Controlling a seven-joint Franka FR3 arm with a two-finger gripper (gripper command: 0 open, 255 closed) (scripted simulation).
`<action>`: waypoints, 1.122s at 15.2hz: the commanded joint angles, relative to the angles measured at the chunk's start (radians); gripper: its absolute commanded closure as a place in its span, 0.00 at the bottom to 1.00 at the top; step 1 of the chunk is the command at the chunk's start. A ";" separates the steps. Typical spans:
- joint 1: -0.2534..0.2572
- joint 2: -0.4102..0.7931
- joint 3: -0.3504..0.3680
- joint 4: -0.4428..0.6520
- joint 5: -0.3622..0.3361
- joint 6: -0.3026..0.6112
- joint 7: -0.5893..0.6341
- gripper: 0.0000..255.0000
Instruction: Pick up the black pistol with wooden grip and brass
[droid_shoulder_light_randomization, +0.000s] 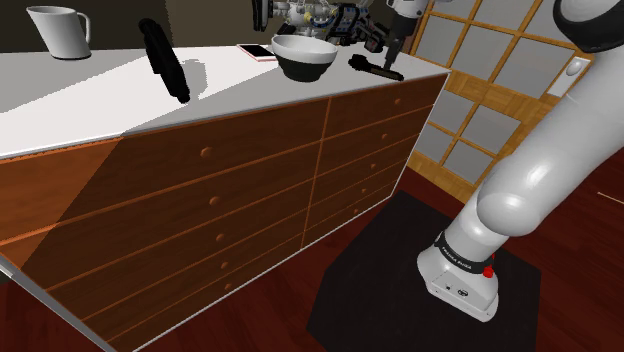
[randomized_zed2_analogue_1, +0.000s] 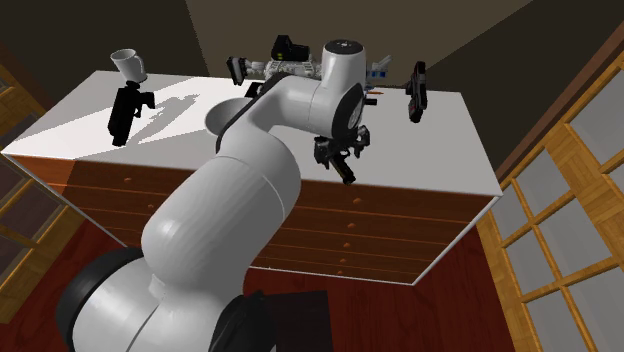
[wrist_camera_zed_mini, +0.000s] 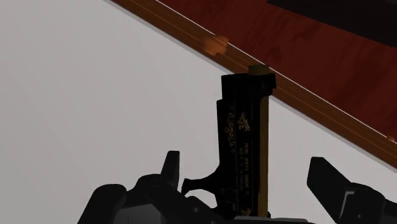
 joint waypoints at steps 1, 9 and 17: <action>-0.001 0.001 -0.002 -0.025 0.000 0.027 -0.002 0.00; -0.002 0.002 -0.002 -0.062 0.000 0.065 0.000 1.00; -0.001 0.001 -0.002 -0.033 0.000 0.035 -0.001 1.00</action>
